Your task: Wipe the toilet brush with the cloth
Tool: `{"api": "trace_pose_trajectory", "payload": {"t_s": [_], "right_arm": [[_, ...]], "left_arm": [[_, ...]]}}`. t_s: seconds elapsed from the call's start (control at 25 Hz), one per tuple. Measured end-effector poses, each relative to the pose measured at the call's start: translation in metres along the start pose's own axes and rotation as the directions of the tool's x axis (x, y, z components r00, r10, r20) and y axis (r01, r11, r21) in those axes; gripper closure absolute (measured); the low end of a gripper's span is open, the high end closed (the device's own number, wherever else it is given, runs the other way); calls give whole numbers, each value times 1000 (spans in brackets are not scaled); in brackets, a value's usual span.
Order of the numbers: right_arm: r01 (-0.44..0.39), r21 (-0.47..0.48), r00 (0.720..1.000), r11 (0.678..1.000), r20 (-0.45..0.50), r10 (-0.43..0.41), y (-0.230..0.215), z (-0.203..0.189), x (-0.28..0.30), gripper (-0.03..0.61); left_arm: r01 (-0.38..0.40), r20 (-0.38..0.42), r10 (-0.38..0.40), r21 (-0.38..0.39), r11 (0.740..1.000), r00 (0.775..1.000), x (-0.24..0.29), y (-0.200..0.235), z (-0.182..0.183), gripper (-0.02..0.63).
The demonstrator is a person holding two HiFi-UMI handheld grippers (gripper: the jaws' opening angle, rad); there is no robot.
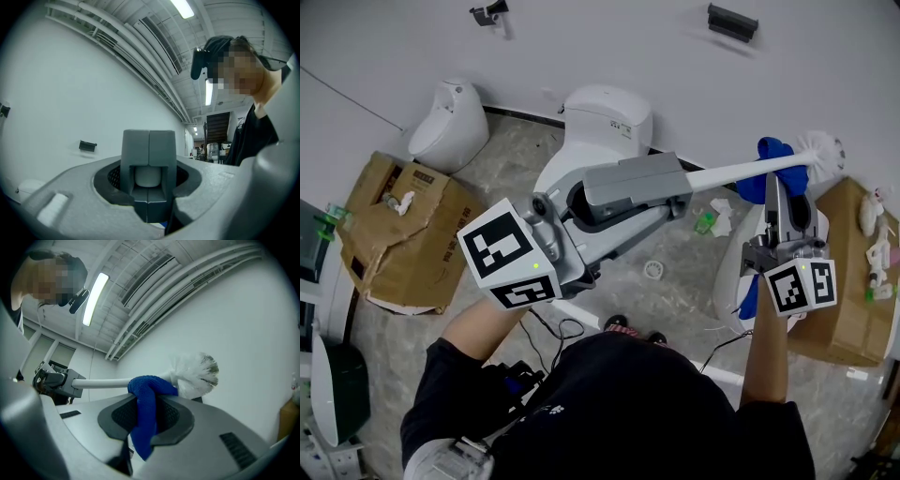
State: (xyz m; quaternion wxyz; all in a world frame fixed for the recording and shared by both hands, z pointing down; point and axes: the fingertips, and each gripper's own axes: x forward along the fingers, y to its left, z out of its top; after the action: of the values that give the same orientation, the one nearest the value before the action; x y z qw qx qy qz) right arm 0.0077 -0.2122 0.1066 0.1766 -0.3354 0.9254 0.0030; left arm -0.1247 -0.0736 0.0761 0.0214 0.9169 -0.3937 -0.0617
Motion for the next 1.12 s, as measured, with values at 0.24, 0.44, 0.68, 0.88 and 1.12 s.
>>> {"api": "trace_pose_trajectory", "payload": {"t_s": [0.24,0.44,0.68,0.88,1.12], "right_arm": [[3,15,1000,1000,-1,-3,-1,-1,0,499],[-1,22,1000,1000,-6,1,-1,-4,-3,499],[-32,23,999,999,3,32,2,-9,-9,499],[-38,33,999,999,-9,38,1,-14,-11,499],[-47,45,998,998,-35,49,2,-25,-9,500]], "left_arm": [[9,12,-9,-12,1000,1000,0,1,-1,448],[20,32,-18,-57,998,999,1,6,-1,448],[45,36,-43,-63,997,998,-2,8,-5,448],[43,17,-43,-48,998,999,0,7,-8,448],[43,-6,-43,-51,998,999,-1,11,-13,448]]}}
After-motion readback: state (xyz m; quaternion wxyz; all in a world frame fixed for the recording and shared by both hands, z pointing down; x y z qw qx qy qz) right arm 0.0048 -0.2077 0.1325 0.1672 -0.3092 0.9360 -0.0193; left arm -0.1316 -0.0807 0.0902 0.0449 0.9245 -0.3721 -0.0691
